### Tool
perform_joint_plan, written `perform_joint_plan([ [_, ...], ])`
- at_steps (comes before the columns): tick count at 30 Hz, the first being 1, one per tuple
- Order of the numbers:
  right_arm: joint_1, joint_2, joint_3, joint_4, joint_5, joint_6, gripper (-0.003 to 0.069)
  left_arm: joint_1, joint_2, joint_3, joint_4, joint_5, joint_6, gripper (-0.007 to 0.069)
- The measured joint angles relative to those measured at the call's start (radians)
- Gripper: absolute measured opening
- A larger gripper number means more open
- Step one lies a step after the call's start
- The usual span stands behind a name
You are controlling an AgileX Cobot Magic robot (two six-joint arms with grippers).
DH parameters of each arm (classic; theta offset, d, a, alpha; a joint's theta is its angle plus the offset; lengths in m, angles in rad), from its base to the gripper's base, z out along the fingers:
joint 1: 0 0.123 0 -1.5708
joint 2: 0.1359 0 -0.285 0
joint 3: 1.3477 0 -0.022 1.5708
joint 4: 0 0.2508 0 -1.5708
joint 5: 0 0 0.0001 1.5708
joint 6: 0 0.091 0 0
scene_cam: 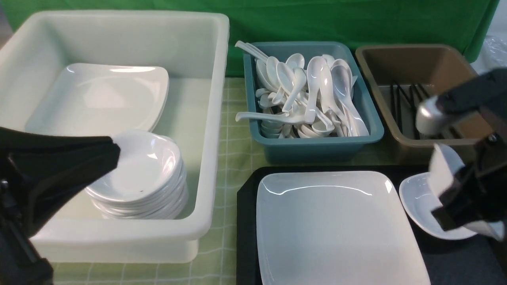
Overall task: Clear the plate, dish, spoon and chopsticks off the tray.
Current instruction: Use the right arm to put the small plate into the large storage box on the left
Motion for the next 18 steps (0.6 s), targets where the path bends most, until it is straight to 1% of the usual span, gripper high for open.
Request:
perform_joint_plan([
  [1, 0.049, 0.021, -0.037, -0.001, -0.021, -0.012, 0.0055, 0.000, -0.018, -0.020, 0.060, 0.027, -0.054, 0.0010],
  [3, 0.175, 0.095, -0.123, -0.001, -0.131, -0.071, 0.0055, 0.000, -0.068, -0.057, 0.199, 0.079, -0.188, 0.0010],
  [4, 0.213, 0.140, -0.165, 0.002, -0.177, -0.095, 0.0055, 0.000, -0.092, -0.067, 0.248, 0.099, -0.246, 0.0010],
  [5, 0.222, 0.150, -0.173, 0.002, -0.199, -0.108, 0.0055, 0.000, -0.098, -0.069, 0.273, 0.103, -0.257, 0.0010],
  [6, 0.285, 0.246, -0.253, 0.010, -0.274, -0.154, 0.0055, 0.000, -0.154, -0.073, 0.347, 0.145, -0.339, 0.0010],
  [7, 0.291, 0.257, -0.263, 0.010, -0.290, -0.163, 0.0055, 0.000, -0.160, -0.073, 0.355, 0.145, -0.339, 0.0010],
  [8, 0.319, 0.341, -0.333, 0.013, -0.325, -0.189, 0.0055, 0.000, -0.199, -0.075, 0.395, 0.194, -0.380, 0.0010],
  [10, 0.340, 0.464, -0.441, 0.013, -0.345, -0.216, 0.0055, 0.000, -0.247, -0.075, 0.420, 0.250, -0.406, 0.0010],
  [15, 0.346, 0.724, -0.669, 0.011, -0.348, -0.274, 0.0055, 0.000, -0.312, -0.076, 0.428, 0.325, -0.421, 0.0010],
  [18, 0.347, 0.829, -0.761, 0.011, -0.341, -0.294, 0.0057, 0.000, -0.317, -0.076, 0.429, 0.346, -0.421, 0.0010],
])
